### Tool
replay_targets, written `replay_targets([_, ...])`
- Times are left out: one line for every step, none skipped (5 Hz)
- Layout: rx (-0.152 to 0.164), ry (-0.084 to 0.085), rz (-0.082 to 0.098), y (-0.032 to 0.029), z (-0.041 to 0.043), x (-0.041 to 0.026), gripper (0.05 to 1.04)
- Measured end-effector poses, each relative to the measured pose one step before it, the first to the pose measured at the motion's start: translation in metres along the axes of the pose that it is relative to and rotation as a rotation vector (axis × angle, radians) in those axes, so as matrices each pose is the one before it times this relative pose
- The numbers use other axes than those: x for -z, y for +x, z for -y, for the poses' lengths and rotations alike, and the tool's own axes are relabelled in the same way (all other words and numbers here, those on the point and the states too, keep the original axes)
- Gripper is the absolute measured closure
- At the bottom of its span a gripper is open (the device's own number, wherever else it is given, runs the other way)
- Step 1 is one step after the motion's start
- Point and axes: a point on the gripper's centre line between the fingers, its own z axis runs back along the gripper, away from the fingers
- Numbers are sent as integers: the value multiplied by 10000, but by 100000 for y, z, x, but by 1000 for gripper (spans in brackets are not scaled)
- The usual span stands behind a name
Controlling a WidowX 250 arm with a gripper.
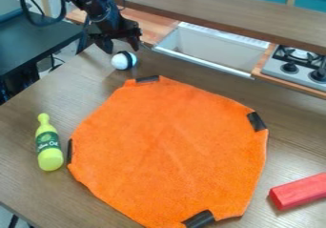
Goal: Move the object to the top left of the cloth
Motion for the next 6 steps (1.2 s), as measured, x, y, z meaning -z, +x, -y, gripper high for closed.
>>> replay_targets([-193,54,-510,-1784,-495,1693,82])
replay_targets([-324,92,98,115,-303,466,82])
replay_targets([-603,60,246,196,-253,997,82])
replay_targets([-704,191,591,856,-306,85,83])
replay_targets([-529,795,1033,946,927,85,82])
replay_targets([-343,454,179,-927,618,1254,82])
